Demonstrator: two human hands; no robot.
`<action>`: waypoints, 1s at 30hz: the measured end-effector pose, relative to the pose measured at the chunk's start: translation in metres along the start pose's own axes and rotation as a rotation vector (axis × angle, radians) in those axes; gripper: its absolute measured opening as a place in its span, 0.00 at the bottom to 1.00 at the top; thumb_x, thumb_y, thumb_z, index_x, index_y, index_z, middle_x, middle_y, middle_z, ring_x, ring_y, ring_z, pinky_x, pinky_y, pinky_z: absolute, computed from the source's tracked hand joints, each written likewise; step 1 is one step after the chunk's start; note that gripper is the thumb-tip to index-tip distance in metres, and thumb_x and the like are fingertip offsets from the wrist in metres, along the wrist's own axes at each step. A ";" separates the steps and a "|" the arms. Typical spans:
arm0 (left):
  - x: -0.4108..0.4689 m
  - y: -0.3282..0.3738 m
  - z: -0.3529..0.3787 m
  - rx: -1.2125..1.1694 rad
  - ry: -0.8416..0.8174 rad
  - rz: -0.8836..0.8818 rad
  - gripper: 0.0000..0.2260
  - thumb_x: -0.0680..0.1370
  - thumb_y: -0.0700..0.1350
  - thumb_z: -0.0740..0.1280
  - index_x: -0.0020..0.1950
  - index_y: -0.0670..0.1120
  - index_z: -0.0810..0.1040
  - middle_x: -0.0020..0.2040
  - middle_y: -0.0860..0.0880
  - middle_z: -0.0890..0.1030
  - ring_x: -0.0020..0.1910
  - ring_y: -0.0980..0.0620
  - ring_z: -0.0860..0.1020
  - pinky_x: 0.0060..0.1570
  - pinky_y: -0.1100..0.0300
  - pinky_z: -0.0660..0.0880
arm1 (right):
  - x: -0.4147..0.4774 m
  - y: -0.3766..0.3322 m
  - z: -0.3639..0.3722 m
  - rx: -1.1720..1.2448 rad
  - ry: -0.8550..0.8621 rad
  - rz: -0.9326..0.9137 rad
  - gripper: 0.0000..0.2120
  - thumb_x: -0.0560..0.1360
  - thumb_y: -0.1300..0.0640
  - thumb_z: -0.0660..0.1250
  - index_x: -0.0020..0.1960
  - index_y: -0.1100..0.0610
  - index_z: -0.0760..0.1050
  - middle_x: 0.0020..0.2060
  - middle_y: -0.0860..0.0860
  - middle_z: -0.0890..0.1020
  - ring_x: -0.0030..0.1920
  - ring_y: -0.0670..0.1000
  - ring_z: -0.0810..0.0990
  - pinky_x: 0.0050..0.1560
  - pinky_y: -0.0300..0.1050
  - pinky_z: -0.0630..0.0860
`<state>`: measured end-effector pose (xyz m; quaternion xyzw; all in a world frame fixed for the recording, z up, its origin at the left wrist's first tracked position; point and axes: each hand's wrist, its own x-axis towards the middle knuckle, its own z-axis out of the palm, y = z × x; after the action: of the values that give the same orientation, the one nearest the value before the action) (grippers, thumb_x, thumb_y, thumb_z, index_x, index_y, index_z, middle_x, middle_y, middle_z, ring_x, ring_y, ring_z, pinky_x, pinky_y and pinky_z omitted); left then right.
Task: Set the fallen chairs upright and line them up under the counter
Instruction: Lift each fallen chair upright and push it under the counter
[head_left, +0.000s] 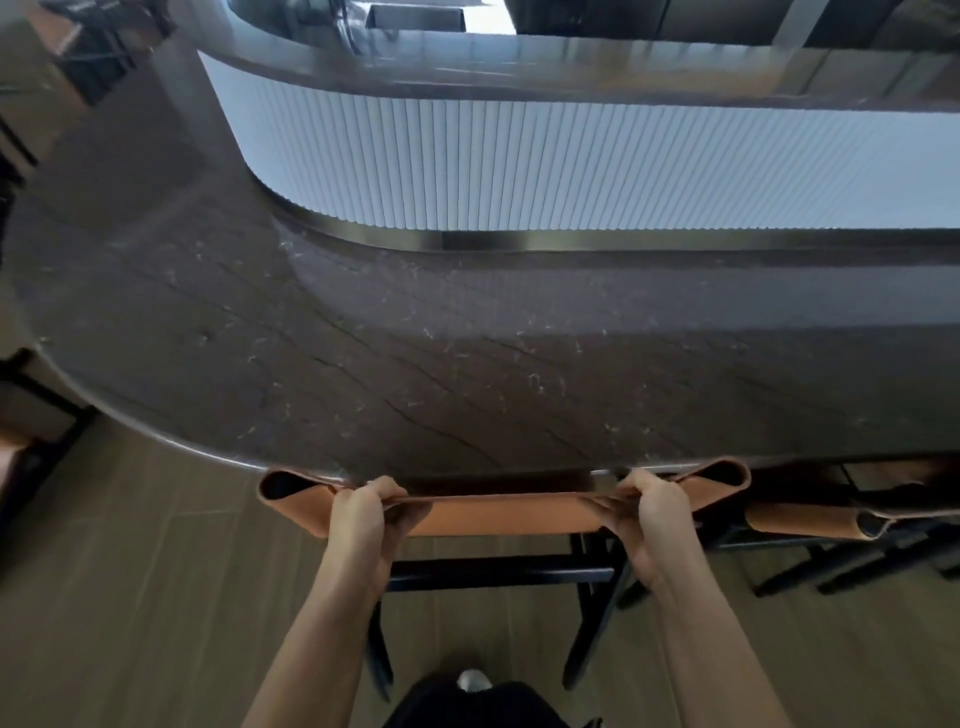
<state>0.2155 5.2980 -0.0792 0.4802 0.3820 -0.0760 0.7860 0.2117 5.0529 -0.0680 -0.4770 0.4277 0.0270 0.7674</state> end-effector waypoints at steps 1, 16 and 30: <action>0.002 -0.001 0.002 -0.012 0.001 0.004 0.04 0.76 0.30 0.59 0.42 0.34 0.72 0.38 0.40 0.74 0.33 0.47 0.79 0.31 0.55 0.81 | 0.002 0.000 0.000 0.005 0.002 0.008 0.08 0.76 0.70 0.56 0.40 0.65 0.70 0.36 0.61 0.75 0.37 0.59 0.78 0.38 0.53 0.79; 0.011 -0.013 -0.010 -0.027 -0.085 -0.080 0.03 0.77 0.32 0.62 0.46 0.38 0.70 0.37 0.42 0.74 0.38 0.49 0.78 0.48 0.51 0.80 | 0.002 0.012 0.004 0.062 0.055 -0.057 0.11 0.76 0.71 0.52 0.37 0.61 0.65 0.36 0.62 0.71 0.37 0.61 0.75 0.29 0.53 0.82; -0.007 -0.042 -0.046 0.003 -0.131 -0.039 0.05 0.76 0.32 0.60 0.49 0.39 0.66 0.37 0.43 0.70 0.37 0.51 0.75 0.43 0.56 0.80 | -0.004 0.055 -0.024 -0.051 0.203 -0.050 0.04 0.75 0.68 0.55 0.43 0.62 0.67 0.38 0.61 0.75 0.37 0.59 0.80 0.29 0.50 0.82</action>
<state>0.1663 5.3116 -0.1149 0.4678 0.3390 -0.1228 0.8069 0.1690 5.0662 -0.1085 -0.5073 0.4904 -0.0298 0.7080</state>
